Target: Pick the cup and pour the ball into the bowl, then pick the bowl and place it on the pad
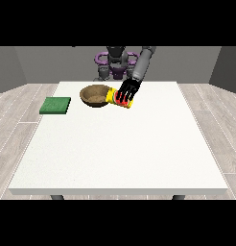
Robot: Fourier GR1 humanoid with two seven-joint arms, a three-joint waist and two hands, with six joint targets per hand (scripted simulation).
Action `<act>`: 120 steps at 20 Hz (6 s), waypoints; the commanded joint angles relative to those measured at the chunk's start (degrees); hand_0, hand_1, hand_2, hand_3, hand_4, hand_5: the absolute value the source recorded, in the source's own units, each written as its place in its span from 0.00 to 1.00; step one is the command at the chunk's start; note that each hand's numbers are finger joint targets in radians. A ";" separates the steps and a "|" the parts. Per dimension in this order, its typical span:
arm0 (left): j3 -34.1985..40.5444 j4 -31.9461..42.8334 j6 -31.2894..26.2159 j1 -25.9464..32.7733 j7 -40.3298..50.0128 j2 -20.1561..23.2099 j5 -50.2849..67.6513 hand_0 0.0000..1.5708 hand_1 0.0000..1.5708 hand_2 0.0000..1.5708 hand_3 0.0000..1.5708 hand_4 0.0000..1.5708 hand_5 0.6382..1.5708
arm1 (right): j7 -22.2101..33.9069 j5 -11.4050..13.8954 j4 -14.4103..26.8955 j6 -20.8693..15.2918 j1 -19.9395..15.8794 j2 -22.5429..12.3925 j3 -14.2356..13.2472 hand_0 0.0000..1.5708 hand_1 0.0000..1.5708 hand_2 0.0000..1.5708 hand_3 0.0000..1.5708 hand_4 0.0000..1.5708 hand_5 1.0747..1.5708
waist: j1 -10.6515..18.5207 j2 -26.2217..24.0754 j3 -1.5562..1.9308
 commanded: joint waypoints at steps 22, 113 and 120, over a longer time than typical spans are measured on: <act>-35.09 5.23 -24.11 -7.61 33.97 -13.37 -43.78 0.95 0.95 1.00 1.00 0.67 0.93 | -3.05 1.91 17.86 2.24 0.92 0.37 -1.26 0.00 0.00 0.00 0.00 0.24 0.99 | 5.83 -13.93 -0.08; 32.30 -31.60 -66.48 -6.66 5.60 34.20 67.09 0.00 0.00 0.00 0.00 0.00 0.96 | -36.23 11.02 59.85 -12.79 -4.21 16.51 2.51 0.00 0.00 0.00 0.00 0.27 0.99 | 21.35 10.93 -0.08; 33.56 -29.64 -68.11 -8.12 6.37 36.75 68.17 0.00 0.00 0.00 0.00 0.00 0.97 | -31.91 19.59 57.95 -22.15 -0.36 12.81 5.66 1.00 1.00 1.00 1.00 0.74 0.72 | 21.58 10.91 -0.20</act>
